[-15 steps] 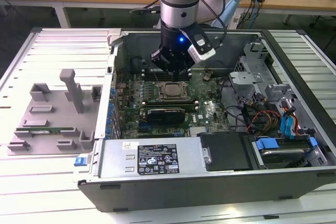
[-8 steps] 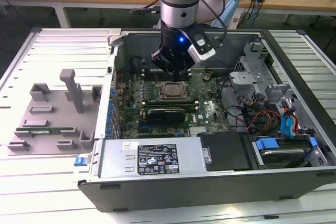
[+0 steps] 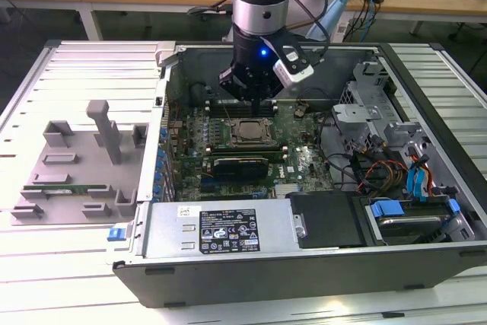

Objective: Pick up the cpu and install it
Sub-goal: 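Install the first cpu locking lever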

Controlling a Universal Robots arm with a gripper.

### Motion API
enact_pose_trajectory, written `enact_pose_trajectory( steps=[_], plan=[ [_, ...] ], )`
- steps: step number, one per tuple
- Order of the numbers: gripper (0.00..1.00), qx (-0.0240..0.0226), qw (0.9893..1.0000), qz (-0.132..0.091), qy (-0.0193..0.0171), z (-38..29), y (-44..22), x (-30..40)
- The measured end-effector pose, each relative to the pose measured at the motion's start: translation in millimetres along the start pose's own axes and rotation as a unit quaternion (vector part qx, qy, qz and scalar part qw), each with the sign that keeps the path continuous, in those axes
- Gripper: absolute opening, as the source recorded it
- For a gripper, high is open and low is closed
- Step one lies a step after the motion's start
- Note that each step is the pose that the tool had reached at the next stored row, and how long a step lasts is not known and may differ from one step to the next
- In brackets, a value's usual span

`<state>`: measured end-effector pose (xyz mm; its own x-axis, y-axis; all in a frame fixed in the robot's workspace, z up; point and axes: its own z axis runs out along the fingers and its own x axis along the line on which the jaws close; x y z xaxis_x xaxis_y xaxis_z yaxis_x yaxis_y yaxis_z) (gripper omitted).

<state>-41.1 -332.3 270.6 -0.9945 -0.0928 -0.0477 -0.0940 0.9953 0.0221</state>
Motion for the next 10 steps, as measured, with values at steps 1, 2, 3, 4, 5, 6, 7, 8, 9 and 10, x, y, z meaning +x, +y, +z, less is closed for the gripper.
enact_pose_trajectory(
  steps=[1, 2, 3, 4, 5, 6, 7, 8, 9, 10],
  plan=[
    [0.11, 0.0, 1.0, 0.0, 0.0, -1.3, 0.0, -0.1],
    [0.11, 0.0, 1.0, 0.0, 0.0, -2.5, 0.1, -0.1],
    [0.11, -0.0001, 1.0, 0.0, 0.0, -2.5, 0.1, -0.2],
    [0.11, 0.0, 1.0, 0.0, 0.0, -2.5, 0.0, -0.2],
    [0.11, 0.0, 1.0, 0.0, 0.0, -2.5, 0.1, -0.2],
    [0.11, 0.0, 1.0, 0.0, 0.0, -2.6, 0.0, -0.1],
    [0.11, 0.0, 1.0, 0.0, 0.0, -2.7, 0.2, 1.2],
    [0.11, 0.0001, 1.0, 0.0, 0.0, -2.8, 1.2, 5.1],
    [0.11, 0.0, 1.0, 0.0, 0.0, -2.9, 2.1, 8.5],
    [0.11, 0.0, 1.0, 0.0, 0.0, -3.0, 2.6, 10.5]
  ],
)
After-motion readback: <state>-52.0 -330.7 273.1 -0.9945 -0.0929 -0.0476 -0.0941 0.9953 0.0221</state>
